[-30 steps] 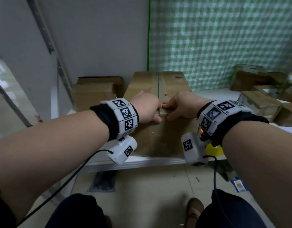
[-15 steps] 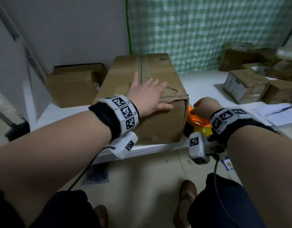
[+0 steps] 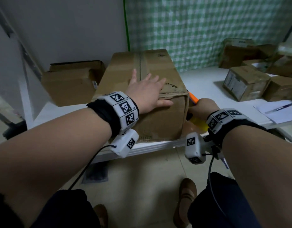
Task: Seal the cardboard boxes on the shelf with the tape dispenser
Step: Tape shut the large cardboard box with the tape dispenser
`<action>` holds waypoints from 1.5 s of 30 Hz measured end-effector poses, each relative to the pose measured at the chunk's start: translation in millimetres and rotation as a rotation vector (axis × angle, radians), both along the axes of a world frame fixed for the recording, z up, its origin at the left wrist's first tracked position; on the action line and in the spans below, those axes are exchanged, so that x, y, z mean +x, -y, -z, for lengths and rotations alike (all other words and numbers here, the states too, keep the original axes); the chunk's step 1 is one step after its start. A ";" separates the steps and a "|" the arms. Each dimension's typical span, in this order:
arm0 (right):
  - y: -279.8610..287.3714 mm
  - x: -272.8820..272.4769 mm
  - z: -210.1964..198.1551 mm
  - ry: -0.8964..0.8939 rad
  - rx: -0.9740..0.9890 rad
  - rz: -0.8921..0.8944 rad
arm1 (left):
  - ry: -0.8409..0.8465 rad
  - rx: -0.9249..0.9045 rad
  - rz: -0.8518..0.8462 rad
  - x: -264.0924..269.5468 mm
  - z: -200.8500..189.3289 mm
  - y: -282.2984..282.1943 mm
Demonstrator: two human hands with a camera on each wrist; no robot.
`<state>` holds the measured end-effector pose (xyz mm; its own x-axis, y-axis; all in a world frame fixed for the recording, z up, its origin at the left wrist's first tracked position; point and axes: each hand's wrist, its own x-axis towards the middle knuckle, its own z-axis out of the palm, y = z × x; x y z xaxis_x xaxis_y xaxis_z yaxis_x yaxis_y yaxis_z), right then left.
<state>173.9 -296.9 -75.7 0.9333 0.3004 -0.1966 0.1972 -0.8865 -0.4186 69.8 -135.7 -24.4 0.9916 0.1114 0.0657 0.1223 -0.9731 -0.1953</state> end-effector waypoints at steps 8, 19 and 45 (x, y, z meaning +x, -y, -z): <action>-0.5 -16.7 -66.6 0.212 0.465 0.133 | -0.076 -0.093 -0.036 -2.4 -8.1 3.7; -42.2 -60.3 -139.9 0.280 0.939 -0.002 | 0.490 -1.617 -0.377 -29.8 -48.5 -48.5; -70.5 -54.5 -141.0 0.109 0.867 -0.326 | 0.626 -2.090 -0.547 -50.5 -58.8 -88.0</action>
